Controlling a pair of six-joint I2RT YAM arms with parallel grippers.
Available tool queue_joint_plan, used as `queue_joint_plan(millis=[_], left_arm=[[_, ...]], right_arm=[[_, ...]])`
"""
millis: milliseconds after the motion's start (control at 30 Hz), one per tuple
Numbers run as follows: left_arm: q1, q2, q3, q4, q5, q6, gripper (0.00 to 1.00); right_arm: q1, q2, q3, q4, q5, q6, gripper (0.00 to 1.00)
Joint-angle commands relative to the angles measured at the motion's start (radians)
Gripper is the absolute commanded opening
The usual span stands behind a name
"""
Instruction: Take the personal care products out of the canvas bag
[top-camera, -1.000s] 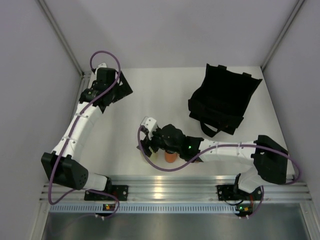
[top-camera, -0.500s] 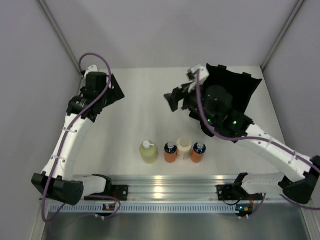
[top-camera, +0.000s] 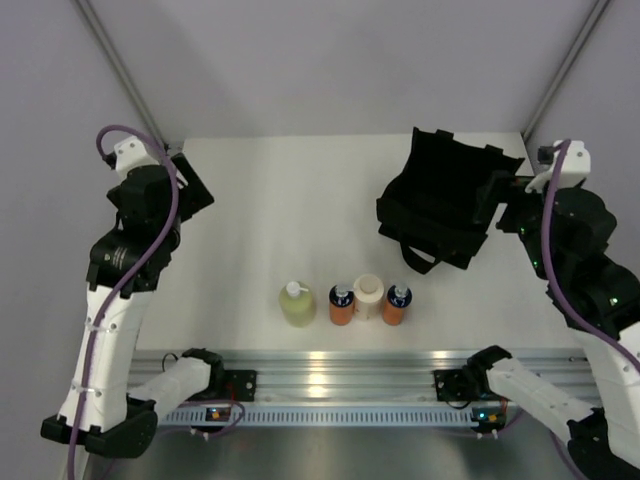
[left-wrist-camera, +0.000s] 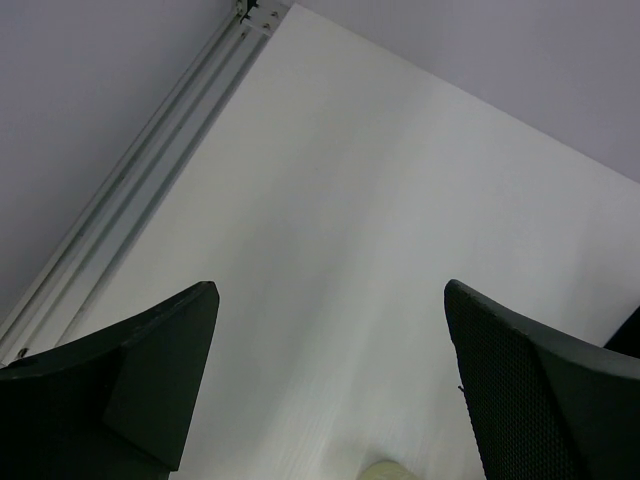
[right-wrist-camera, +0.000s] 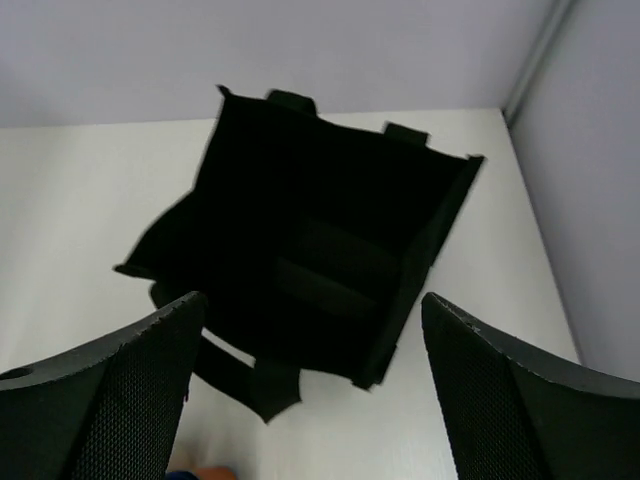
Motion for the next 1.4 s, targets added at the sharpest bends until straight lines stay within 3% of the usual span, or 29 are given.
queue_joint_plan(millis=[0, 233, 400, 533, 767, 967, 1367], left_arm=[[0.004, -0.067, -0.035, -0.021, -0.038, 0.038, 0.99], [0.004, -0.179, -0.036, -0.122, 0.024, 0.039, 0.99], [0.004, -0.213, 0.011, -0.237, -0.004, 0.062, 0.99], [0.004, -0.22, 0.033, -0.274, 0.004, 0.07, 0.99], [0.004, -0.223, -0.004, -0.271, 0.024, 0.05, 0.99], [0.004, -0.219, -0.067, -0.26, 0.027, 0.001, 0.99], [0.004, -0.24, -0.144, -0.208, 0.034, -0.002, 0.99]], right_arm=[[-0.06, -0.081, 0.048, -0.249, 0.098, 0.028, 0.87], [-0.061, -0.185, 0.075, -0.462, 0.245, 0.164, 0.93], [-0.061, -0.26, 0.054, -0.579, 0.273, 0.159, 0.95], [-0.06, -0.338, 0.038, -0.574, 0.255, 0.142, 0.99], [-0.061, -0.395, 0.012, -0.597, 0.141, 0.152, 0.99], [-0.06, -0.391, -0.012, -0.579, 0.268, 0.166, 0.99], [-0.06, -0.359, -0.044, -0.471, 0.262, 0.112, 1.0]])
